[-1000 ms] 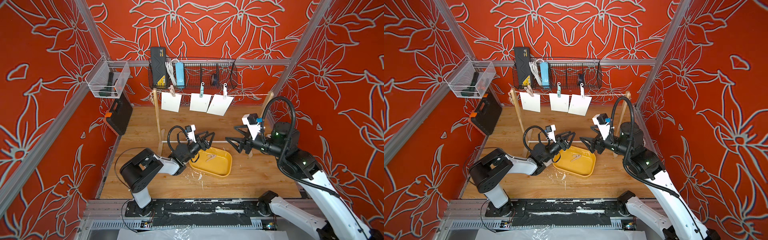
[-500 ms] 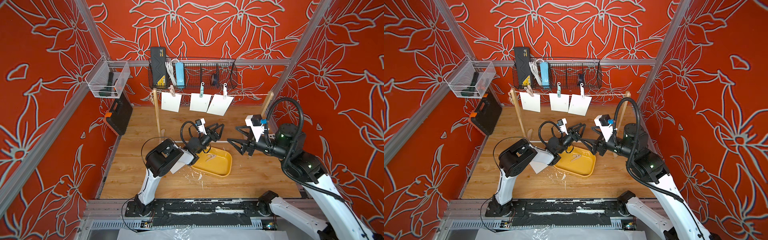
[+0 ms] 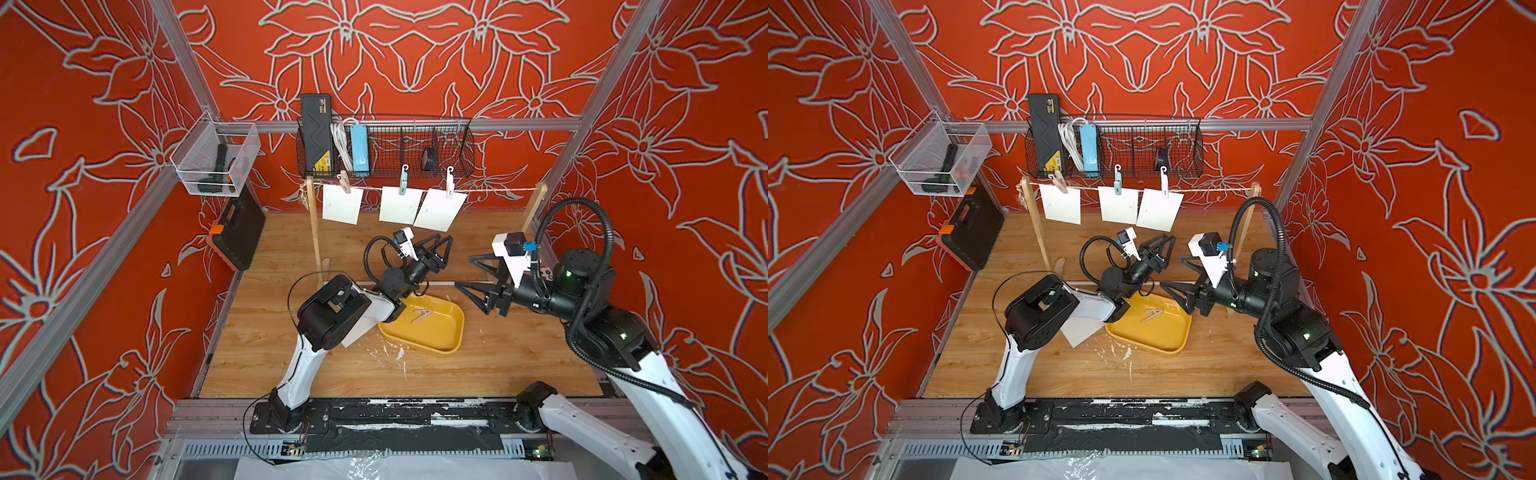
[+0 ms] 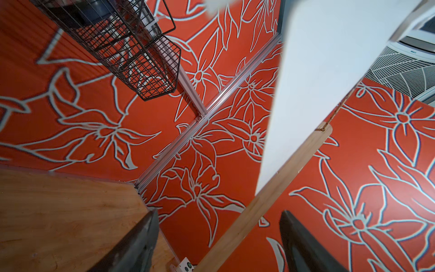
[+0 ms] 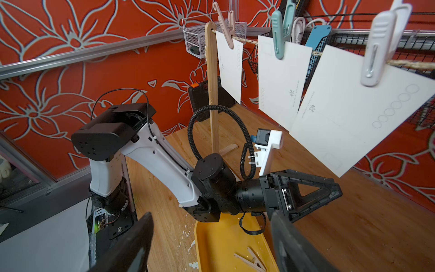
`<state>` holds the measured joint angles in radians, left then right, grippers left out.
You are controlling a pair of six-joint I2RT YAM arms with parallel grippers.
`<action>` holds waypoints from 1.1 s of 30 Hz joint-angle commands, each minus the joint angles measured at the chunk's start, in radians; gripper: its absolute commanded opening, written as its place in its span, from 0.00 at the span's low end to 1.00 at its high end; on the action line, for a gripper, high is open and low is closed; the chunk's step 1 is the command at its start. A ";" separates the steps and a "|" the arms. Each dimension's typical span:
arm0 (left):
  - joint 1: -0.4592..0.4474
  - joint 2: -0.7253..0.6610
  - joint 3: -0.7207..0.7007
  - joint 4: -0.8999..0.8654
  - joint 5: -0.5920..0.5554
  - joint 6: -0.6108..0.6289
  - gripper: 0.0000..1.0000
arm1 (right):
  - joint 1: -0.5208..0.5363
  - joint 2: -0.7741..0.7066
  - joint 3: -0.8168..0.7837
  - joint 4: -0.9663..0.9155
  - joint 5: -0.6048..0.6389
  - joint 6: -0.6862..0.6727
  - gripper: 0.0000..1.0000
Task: Remove the postcards from the strings
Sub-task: Pinch the postcard on the clothesline.
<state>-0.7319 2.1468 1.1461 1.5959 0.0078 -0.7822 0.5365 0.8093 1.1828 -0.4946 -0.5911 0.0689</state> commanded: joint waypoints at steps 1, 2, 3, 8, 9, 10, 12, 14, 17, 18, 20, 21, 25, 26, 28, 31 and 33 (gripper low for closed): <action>0.013 -0.023 0.018 0.240 0.004 0.023 0.78 | -0.005 -0.010 -0.003 0.005 -0.031 -0.004 0.78; 0.016 -0.029 0.015 0.240 0.006 0.024 0.77 | -0.004 -0.010 -0.004 0.006 -0.031 -0.004 0.78; 0.019 -0.036 0.009 0.239 0.006 0.025 0.77 | -0.005 -0.010 -0.005 0.007 -0.030 -0.002 0.78; 0.027 -0.072 -0.006 0.240 0.034 0.046 0.77 | -0.005 -0.007 -0.014 0.009 -0.039 0.002 0.77; 0.029 -0.080 -0.005 0.239 0.042 0.046 0.77 | -0.004 -0.007 -0.016 0.011 -0.042 0.004 0.77; 0.029 -0.086 -0.002 0.240 0.046 0.047 0.77 | -0.004 -0.009 -0.019 0.015 -0.043 0.008 0.77; 0.030 -0.097 -0.002 0.240 0.052 0.049 0.77 | -0.005 -0.010 -0.026 0.024 -0.045 0.015 0.77; 0.030 -0.109 -0.003 0.240 0.061 0.055 0.77 | -0.005 -0.010 -0.030 0.028 -0.047 0.019 0.76; 0.030 -0.117 -0.008 0.240 0.066 0.043 0.75 | -0.006 -0.011 -0.033 0.037 -0.051 0.028 0.76; 0.030 -0.120 -0.011 0.239 0.068 0.040 0.73 | -0.004 -0.010 -0.032 0.042 -0.052 0.030 0.76; 0.030 -0.127 -0.021 0.240 0.072 0.035 0.68 | -0.004 -0.006 -0.031 0.041 -0.053 0.033 0.76; 0.029 -0.132 -0.024 0.240 0.082 0.034 0.65 | -0.004 -0.005 -0.032 0.039 -0.053 0.032 0.76; 0.028 -0.155 -0.052 0.240 0.098 0.030 0.57 | -0.005 -0.004 -0.038 0.044 -0.044 0.035 0.76; 0.027 -0.162 -0.066 0.240 0.096 0.024 0.53 | -0.004 -0.005 -0.038 0.048 -0.042 0.036 0.76; 0.024 -0.177 -0.089 0.240 0.100 0.024 0.45 | -0.004 -0.001 -0.036 0.054 -0.038 0.038 0.76; 0.016 -0.205 -0.125 0.241 0.107 0.029 0.41 | -0.004 0.011 -0.029 0.052 -0.032 0.033 0.76; 0.013 -0.221 -0.138 0.241 0.116 0.046 0.38 | -0.005 0.013 -0.033 0.052 -0.032 0.032 0.76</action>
<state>-0.7094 1.9812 1.0183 1.6054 0.0963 -0.7551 0.5365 0.8207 1.1580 -0.4660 -0.6262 0.0963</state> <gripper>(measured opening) 0.387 0.759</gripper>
